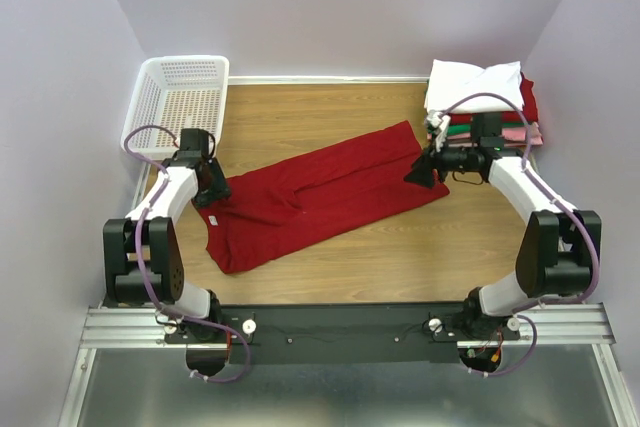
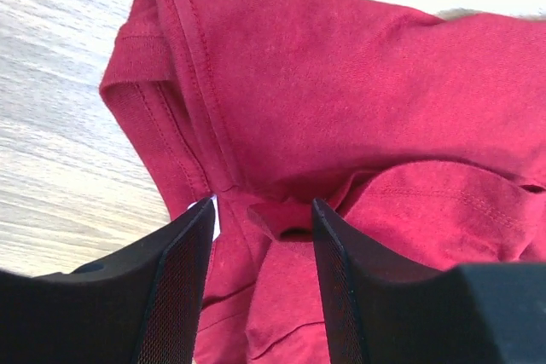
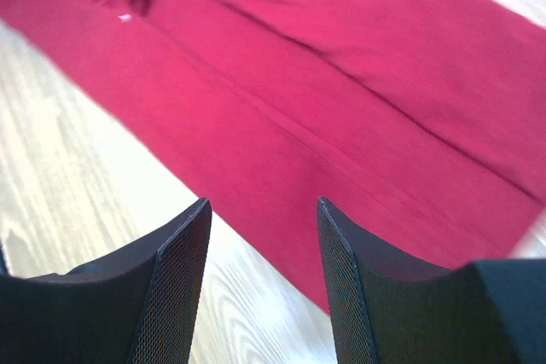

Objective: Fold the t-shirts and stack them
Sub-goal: Fold the tshirt

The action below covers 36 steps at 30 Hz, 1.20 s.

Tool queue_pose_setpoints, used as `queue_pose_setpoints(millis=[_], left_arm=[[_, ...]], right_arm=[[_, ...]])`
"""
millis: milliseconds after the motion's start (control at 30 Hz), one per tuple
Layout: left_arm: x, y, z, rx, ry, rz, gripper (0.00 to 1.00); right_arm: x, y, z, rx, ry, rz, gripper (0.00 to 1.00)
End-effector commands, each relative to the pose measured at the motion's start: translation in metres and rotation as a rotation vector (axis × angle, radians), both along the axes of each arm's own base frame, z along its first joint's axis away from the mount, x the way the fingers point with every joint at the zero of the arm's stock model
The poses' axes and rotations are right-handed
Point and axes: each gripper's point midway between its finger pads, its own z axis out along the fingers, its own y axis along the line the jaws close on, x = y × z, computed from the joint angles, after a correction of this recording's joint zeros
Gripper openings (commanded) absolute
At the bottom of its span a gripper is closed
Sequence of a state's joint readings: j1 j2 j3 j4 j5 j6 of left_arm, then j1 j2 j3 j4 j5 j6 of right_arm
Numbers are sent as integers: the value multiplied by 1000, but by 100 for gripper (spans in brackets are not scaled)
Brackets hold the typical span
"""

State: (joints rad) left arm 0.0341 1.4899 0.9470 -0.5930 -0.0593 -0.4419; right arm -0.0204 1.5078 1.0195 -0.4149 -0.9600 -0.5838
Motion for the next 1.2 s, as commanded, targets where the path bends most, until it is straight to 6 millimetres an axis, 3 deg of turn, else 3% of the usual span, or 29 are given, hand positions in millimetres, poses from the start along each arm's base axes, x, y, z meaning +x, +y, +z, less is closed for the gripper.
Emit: queue_pose_setpoints(millis=[0, 33, 67, 100, 133, 167, 200, 233, 267, 300, 333, 367, 400, 433, 467, 500, 533, 567, 600, 667, 700, 733, 1000, 1167], left_arm=[[6, 2, 26, -2, -102, -21, 57], [10, -1, 46, -9, -172, -42, 58], [14, -2, 58, -13, -223, -54, 69], [17, -7, 73, -28, -280, -75, 70], [18, -14, 86, -55, -337, -111, 74], [21, -18, 120, -50, -474, -148, 76], [20, -22, 137, -59, -544, -169, 78], [13, -25, 163, -55, -646, -182, 81], [13, -25, 182, -46, -731, -188, 82], [10, -26, 195, -42, -788, -192, 83], [2, -28, 215, -33, -887, -204, 85], [-1, -28, 223, -27, -930, -209, 86], [-5, -30, 217, -30, -941, -223, 87], [-10, -31, 226, -21, -995, -232, 88], [-11, -32, 223, -23, -996, -237, 88], [-12, -32, 219, -23, -990, -237, 88], [-12, -31, 210, -26, -976, -228, 88], [-13, -31, 210, -26, -978, -228, 88], [-13, -32, 211, -20, -982, -237, 88], [-14, -34, 218, -15, -1001, -262, 88], [-14, -35, 219, -15, -1006, -264, 88], [-14, -35, 216, -18, -1001, -262, 88], [-13, -37, 215, -25, -1003, -272, 88], [-13, -40, 214, -31, -1005, -284, 88]], right_arm=[[-21, 45, -14, -40, 41, 143, 60], [-26, 68, -16, -67, 49, 199, 60], [-28, 80, -17, -74, 55, 230, 60], [-29, 92, -17, -78, 66, 254, 60], [-22, 108, -3, -68, 53, 265, 60], [-27, 130, -13, -74, 96, 313, 60], [-24, 144, -10, -73, 102, 327, 59], [-12, 160, 6, -66, 97, 305, 59], [-15, 184, 7, -66, 110, 334, 58], [-10, 198, -9, -79, 161, 330, 58], [-2, 225, 7, -60, 165, 314, 57], [0, 238, 6, -52, 190, 310, 56], [5, 251, -19, -68, 263, 294, 56], [6, 268, -22, -65, 324, 246, 56], [21, 285, -31, -57, 346, 226, 56], [24, 295, -13, -32, 331, 214, 57], [23, 306, -36, -46, 398, 188, 57], [25, 313, -43, -54, 406, 177, 57], [31, 323, -37, -42, 384, 174, 57], [30, 335, -59, -71, 396, 160, 57], [32, 342, -56, -65, 385, 158, 57], [32, 347, -68, -78, 399, 150, 57], [22, 360, -99, -134, 400, 143, 57], [10, 366, -100, -143, 399, 169, 53]])
